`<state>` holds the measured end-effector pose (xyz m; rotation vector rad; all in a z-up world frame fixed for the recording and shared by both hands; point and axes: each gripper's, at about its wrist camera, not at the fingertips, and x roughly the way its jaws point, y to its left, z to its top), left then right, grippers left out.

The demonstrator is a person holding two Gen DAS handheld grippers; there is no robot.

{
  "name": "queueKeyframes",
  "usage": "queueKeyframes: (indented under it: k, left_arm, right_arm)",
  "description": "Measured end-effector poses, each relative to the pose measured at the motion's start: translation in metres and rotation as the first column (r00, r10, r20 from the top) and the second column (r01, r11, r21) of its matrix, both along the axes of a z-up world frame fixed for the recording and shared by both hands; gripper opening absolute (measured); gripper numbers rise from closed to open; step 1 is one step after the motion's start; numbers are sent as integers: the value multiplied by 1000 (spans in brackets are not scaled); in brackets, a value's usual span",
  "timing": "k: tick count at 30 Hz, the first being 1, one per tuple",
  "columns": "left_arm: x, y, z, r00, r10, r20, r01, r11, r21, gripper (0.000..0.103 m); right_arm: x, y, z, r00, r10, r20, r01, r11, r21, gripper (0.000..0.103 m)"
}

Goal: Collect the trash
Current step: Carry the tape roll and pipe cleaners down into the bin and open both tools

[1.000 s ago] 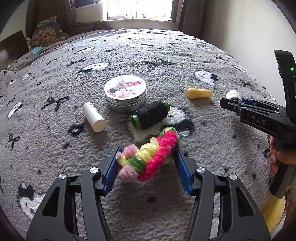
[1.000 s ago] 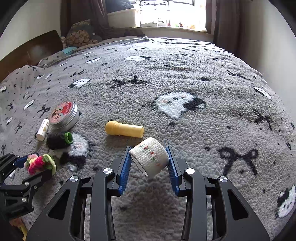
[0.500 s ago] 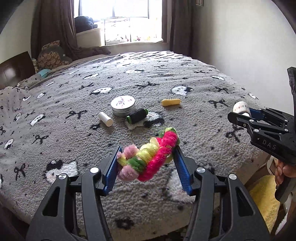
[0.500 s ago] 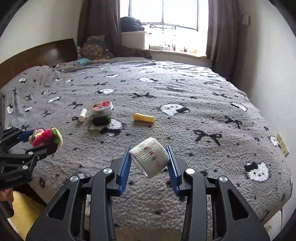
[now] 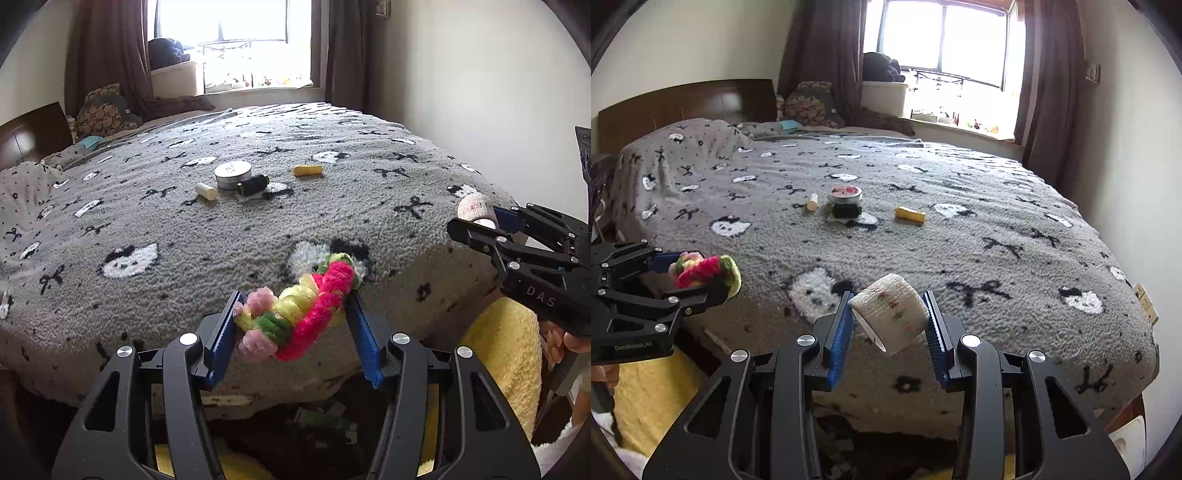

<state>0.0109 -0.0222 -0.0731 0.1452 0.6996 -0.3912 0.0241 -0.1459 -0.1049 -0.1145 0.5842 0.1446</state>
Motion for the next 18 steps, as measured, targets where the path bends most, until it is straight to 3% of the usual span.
queueKeyframes:
  k: [7, 12, 18]
  left_arm:
    - [-22, 2, -49, 992, -16, -128, 16, 1000, 3, 54]
    - [-31, -1, -96, 968, -30, -249, 34, 999, 10, 54]
    - [-34, -4, -134, 942, -24, -336, 44, 998, 52, 54]
  right_arm:
    - [-20, 11, -47, 990, 33, -140, -29, 999, 29, 38]
    - [-23, 12, -78, 972, 29, -235, -15, 998, 62, 38]
    - [-22, 17, -112, 937, 50, -347, -14, 994, 105, 39]
